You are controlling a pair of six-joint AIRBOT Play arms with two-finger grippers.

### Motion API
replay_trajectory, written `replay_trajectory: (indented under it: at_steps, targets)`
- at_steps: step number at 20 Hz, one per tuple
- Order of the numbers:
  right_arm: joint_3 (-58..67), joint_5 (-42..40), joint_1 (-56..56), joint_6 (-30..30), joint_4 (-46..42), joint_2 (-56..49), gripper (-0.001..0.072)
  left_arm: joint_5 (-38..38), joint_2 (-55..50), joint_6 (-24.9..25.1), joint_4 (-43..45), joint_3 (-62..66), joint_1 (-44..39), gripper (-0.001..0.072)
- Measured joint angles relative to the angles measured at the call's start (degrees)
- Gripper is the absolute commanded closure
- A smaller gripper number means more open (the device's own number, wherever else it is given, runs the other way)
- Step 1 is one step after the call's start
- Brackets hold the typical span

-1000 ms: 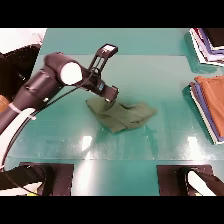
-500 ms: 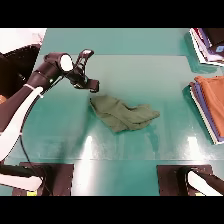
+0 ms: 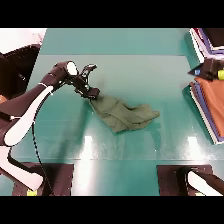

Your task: Fold the shirts.

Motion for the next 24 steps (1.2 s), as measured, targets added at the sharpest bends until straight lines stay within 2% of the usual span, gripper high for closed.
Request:
replay_trajectory:
  at_steps: [3, 4, 6, 8, 14, 15, 16, 17, 19, 24]
  targets:
    - [-8.26, -0.87, -2.12, 0.61, -0.90, 2.05, 0.0692, 1.14, -0.26, 0.31, -0.48, 0.07, 0.09, 0.0679]
    - [-10.88, -1.07, -2.43, 0.72, -1.03, 2.29, 0.0668, 1.33, -0.15, 0.35, -0.37, 0.13, 0.20, 0.0679]
    - [-16.41, -1.36, -2.23, 0.94, -1.33, 1.73, 0.0249, 1.62, 0.79, 0.35, 0.22, 0.46, 0.57, 0.0679]
    - [-21.44, -1.70, -0.92, 1.60, -1.40, -0.26, 0.0232, 1.75, 2.43, 0.33, 1.18, 0.79, 1.16, 0.0679]
    - [-30.38, -11.28, 8.41, 2.84, 3.52, -11.43, 0.0234, 1.68, 6.47, 0.17, 2.75, 1.29, 2.12, 0.0678]
    - [-30.36, -13.22, 10.27, 2.84, 4.24, -13.40, 0.0268, 1.46, 6.71, 0.15, 2.86, 1.31, 2.19, 0.0678]
    - [-29.88, -15.32, 12.15, 2.89, 4.76, -15.41, 0.0336, 1.40, 6.93, 0.15, 2.97, 1.33, 2.23, 0.0679]
    - [-29.05, -17.00, 13.73, 2.91, 5.55, -16.92, 0.0433, 1.16, 6.99, 0.15, 3.04, 1.33, 2.23, 0.0679]
    - [-26.91, -20.46, 16.13, 2.89, 5.95, -19.54, 0.0678, 0.72, 7.28, 0.15, 3.17, 1.36, 2.29, 0.0679]
    - [-19.78, -24.44, 17.59, 1.77, 4.55, -19.28, 0.0694, 0.63, 11.85, -0.39, 5.40, 1.46, 2.34, 0.0679]
